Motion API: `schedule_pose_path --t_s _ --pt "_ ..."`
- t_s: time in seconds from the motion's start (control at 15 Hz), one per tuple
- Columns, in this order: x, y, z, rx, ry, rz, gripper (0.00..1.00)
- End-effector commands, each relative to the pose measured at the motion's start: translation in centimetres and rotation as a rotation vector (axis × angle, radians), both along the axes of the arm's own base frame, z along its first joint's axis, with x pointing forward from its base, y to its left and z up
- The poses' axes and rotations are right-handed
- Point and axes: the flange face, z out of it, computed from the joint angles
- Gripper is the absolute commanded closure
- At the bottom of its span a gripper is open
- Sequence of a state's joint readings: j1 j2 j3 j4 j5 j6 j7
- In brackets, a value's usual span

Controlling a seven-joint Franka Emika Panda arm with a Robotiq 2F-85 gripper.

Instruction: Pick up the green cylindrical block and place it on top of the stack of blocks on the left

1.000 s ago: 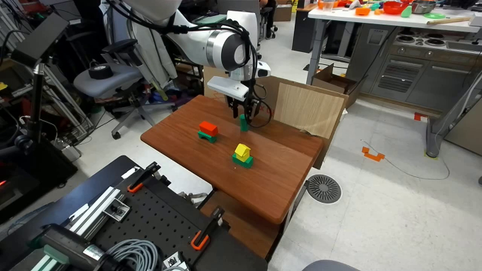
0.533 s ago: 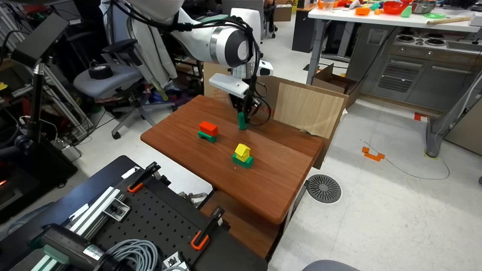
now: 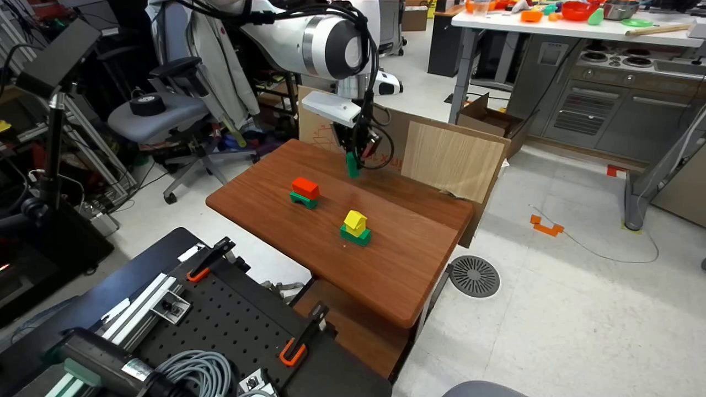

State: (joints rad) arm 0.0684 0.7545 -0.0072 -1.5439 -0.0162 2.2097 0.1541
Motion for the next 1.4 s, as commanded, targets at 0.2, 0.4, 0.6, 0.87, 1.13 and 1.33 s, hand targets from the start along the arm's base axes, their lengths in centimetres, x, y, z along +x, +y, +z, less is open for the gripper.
schedule_pose_path --t_s 0.2,0.4,0.6,0.87,1.13,1.33 --pt "-5.6 1.5 6.2 0.006 0.064 0.035 0.91" --pt "-8.2 2.3 7.9 0.019 0.107 0.066 0.91" --pt "-9.8 3.1 8.2 0.010 0.110 0.084 0.91" --pt "-11.4 3.8 6.9 0.000 0.129 0.093 0.91" --pt "-12.5 4.4 5.4 0.002 0.120 0.112 0.91" --pt "-12.8 4.9 5.0 0.010 0.084 0.125 0.91"
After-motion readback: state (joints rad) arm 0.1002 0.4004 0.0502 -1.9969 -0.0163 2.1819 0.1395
